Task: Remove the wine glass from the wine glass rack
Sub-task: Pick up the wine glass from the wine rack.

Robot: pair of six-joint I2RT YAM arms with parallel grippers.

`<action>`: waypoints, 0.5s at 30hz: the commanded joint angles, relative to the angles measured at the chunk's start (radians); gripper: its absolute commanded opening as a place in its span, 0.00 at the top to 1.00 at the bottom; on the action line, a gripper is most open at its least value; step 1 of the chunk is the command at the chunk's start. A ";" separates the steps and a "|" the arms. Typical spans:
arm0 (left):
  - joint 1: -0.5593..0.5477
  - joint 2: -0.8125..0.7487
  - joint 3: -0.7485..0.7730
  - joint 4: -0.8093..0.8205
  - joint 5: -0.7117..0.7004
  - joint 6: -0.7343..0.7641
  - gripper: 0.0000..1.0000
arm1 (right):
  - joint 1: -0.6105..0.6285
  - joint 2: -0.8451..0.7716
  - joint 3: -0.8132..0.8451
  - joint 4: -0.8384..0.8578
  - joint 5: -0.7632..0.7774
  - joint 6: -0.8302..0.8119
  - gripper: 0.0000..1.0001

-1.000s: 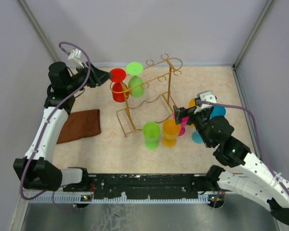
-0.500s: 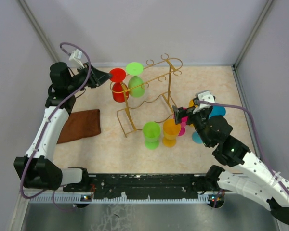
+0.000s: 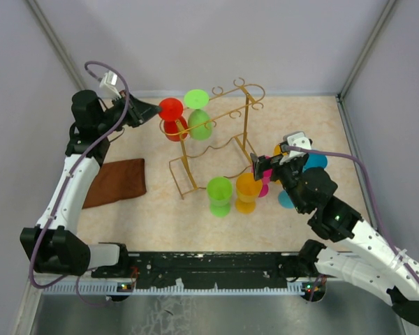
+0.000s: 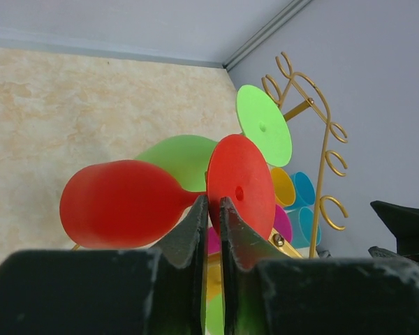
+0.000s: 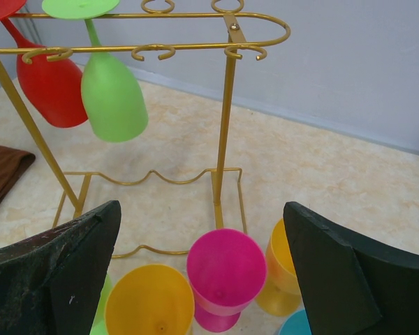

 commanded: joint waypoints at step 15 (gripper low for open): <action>0.005 -0.005 0.003 0.123 -0.050 -0.254 1.00 | -0.004 -0.014 0.013 0.038 0.036 -0.026 0.01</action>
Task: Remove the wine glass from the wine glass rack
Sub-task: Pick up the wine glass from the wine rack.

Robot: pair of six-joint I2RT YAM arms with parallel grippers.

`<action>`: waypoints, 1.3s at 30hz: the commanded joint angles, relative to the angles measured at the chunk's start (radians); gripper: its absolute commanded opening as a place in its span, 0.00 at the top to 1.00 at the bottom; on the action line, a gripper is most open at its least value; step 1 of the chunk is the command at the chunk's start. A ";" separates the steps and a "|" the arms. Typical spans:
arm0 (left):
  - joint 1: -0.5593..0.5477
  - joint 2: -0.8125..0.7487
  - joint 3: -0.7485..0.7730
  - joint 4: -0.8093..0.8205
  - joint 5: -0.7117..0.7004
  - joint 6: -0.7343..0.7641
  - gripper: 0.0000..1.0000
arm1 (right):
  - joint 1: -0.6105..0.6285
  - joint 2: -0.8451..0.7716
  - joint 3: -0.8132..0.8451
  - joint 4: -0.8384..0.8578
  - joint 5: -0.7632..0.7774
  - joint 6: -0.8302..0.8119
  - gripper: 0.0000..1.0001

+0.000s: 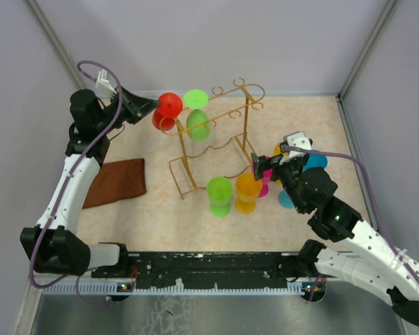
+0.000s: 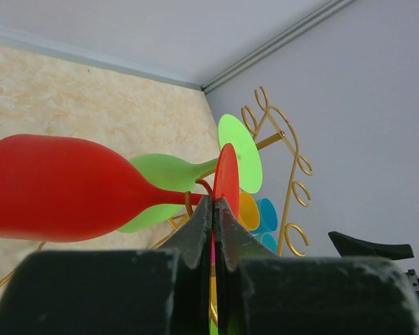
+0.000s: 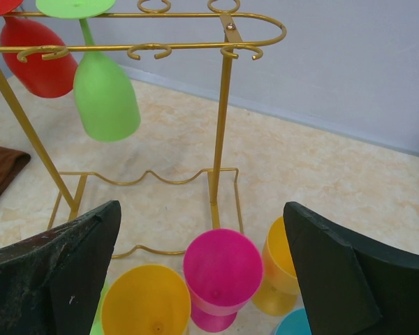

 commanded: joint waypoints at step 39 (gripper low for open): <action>0.050 -0.053 0.066 -0.069 -0.275 0.096 1.00 | -0.003 -0.023 0.020 0.009 0.051 -0.010 0.01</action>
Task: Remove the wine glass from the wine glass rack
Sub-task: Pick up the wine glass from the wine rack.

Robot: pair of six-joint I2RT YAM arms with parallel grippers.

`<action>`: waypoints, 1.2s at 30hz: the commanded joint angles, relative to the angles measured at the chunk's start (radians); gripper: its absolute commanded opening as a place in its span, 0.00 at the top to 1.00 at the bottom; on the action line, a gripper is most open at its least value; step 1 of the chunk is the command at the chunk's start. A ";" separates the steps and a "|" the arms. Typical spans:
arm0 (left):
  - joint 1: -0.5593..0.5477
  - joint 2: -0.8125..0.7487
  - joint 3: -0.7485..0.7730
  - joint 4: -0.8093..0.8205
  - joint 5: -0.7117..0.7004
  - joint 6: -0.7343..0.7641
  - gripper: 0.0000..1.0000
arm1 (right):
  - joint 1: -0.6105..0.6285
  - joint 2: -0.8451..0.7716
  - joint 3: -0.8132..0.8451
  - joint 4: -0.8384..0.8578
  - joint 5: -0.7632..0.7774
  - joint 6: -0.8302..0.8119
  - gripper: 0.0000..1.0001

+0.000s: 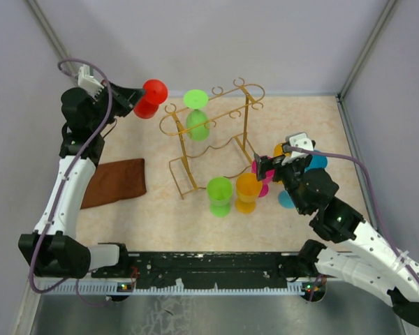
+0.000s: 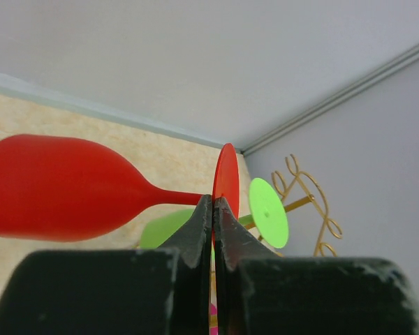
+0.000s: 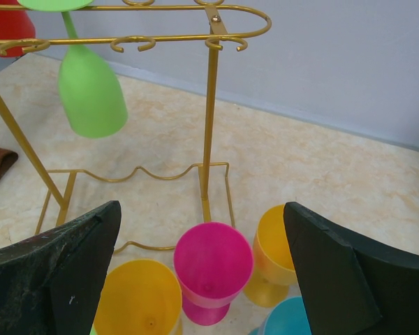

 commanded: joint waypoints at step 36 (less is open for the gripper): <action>0.173 -0.243 -0.370 -0.438 0.360 0.374 1.00 | -0.004 0.001 -0.026 0.175 -0.005 0.065 0.01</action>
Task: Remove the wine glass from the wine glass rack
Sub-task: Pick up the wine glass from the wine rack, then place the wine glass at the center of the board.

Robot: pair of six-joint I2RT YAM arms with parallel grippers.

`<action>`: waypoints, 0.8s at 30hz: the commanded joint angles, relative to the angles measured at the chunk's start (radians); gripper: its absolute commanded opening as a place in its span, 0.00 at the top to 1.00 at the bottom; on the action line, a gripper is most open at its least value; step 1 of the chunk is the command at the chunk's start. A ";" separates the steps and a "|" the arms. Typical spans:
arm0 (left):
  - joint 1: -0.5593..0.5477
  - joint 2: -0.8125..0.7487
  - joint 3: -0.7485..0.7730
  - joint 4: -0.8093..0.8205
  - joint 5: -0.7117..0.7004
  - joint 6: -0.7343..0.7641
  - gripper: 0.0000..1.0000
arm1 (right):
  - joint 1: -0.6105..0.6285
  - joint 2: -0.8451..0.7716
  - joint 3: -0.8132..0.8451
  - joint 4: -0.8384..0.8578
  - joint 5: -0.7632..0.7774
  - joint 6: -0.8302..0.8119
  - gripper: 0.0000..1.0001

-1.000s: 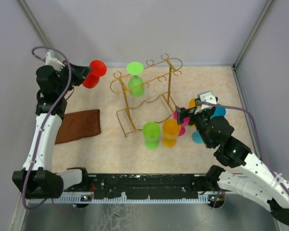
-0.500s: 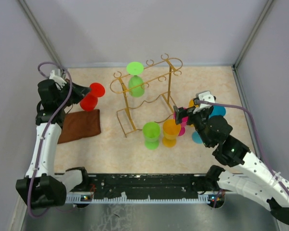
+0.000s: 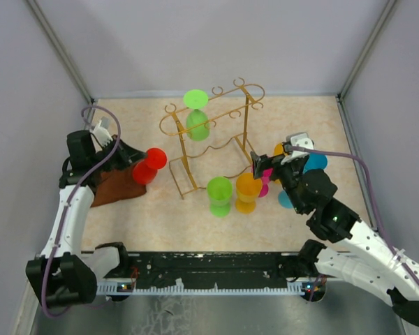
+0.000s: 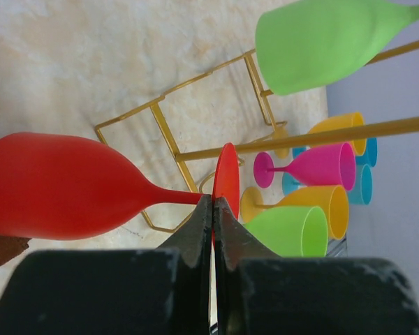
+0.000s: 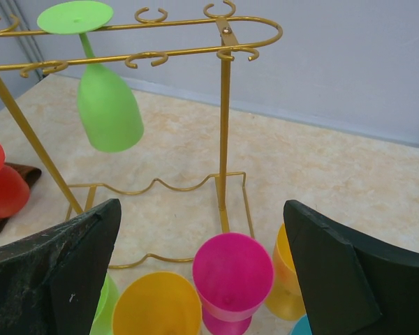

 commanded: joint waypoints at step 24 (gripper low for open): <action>-0.439 -0.159 0.093 -0.436 0.301 0.553 1.00 | -0.003 0.104 0.076 0.040 -0.342 0.077 0.01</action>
